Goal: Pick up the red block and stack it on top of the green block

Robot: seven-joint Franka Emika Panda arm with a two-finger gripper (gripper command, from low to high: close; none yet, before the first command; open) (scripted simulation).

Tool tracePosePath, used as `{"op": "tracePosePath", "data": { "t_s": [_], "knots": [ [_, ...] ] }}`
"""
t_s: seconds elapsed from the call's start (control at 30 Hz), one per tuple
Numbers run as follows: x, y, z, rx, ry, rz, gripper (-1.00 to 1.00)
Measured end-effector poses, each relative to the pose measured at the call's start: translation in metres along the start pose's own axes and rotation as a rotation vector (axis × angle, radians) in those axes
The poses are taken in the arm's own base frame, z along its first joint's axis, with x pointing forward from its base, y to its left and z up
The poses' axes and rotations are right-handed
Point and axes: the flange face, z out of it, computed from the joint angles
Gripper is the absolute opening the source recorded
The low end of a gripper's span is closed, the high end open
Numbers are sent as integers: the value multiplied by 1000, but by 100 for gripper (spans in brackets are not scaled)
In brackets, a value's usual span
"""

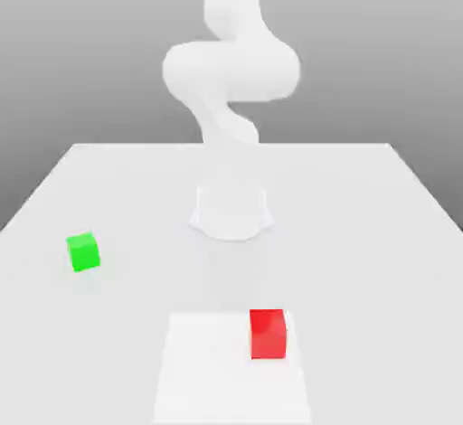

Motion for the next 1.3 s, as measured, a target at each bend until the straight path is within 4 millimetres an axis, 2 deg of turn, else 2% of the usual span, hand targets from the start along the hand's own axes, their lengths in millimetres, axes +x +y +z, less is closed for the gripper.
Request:
{"op": "tracePosePath", "data": {
  "t_s": [0.13, 0.3, 0.43, 0.57, 0.67, 0.8, 0.87, 1.1, 1.3],
  "knots": [
    [-15, 19, 87, -45, -142, 27, 0],
    [-58, 46, 182, -133, -287, 41, 0],
    [-104, 75, 244, -225, -376, 39, 0],
    [-153, 111, 292, -330, -437, 24, 0],
    [-187, 141, 317, -413, -464, 7, 0],
    [-226, 185, 338, -524, -471, -24, 0],
    [-232, 195, 344, -544, -467, -30, 0],
    [-244, 208, 368, -543, -462, -41, 0],
    [-261, 228, 390, -551, -468, -37, 0]
  ]
}}
